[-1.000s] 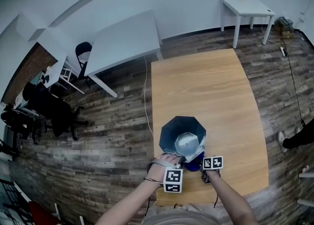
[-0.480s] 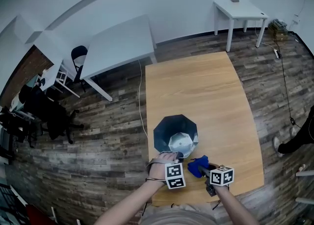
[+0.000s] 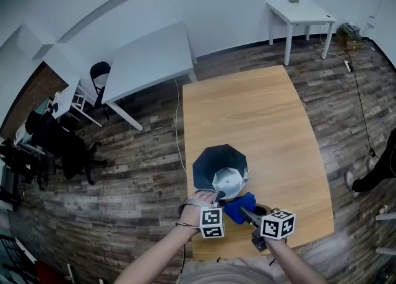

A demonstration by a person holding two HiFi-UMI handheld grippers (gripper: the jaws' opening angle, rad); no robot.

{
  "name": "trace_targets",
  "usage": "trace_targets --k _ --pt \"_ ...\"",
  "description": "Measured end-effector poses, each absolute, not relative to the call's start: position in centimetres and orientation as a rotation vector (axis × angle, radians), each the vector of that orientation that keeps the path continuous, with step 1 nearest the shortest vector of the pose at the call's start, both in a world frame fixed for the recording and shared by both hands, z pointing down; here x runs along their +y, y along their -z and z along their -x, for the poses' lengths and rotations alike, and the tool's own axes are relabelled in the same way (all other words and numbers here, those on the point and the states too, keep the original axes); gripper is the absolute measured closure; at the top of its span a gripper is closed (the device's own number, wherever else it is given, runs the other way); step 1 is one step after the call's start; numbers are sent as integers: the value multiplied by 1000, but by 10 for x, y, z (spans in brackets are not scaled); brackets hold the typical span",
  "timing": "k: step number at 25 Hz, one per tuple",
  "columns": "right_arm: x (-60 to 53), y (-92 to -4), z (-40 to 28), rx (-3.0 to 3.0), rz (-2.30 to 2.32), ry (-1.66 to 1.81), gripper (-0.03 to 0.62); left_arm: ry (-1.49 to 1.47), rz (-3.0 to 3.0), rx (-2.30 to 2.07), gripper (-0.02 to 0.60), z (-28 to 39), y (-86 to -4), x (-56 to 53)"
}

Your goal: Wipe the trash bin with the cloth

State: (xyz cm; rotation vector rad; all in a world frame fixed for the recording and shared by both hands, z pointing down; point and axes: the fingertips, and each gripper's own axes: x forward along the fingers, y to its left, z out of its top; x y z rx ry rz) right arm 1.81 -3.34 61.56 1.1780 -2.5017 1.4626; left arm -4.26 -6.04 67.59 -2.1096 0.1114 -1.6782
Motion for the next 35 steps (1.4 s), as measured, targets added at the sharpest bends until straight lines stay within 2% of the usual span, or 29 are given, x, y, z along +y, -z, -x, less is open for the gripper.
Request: trace_targets --k 2,15,35 --pt "-38 -607 -12 -2522 -1177 -1455 514 1673 2108 105 514 41 -677 -58" --pt "-60 -639 2 -2441 -1305 -1476 514 1693 2134 98 523 41 -677 -61" --pt "-84 -853 16 -2071 -1159 -1443 514 1700 2178 91 529 34 -684 -61"
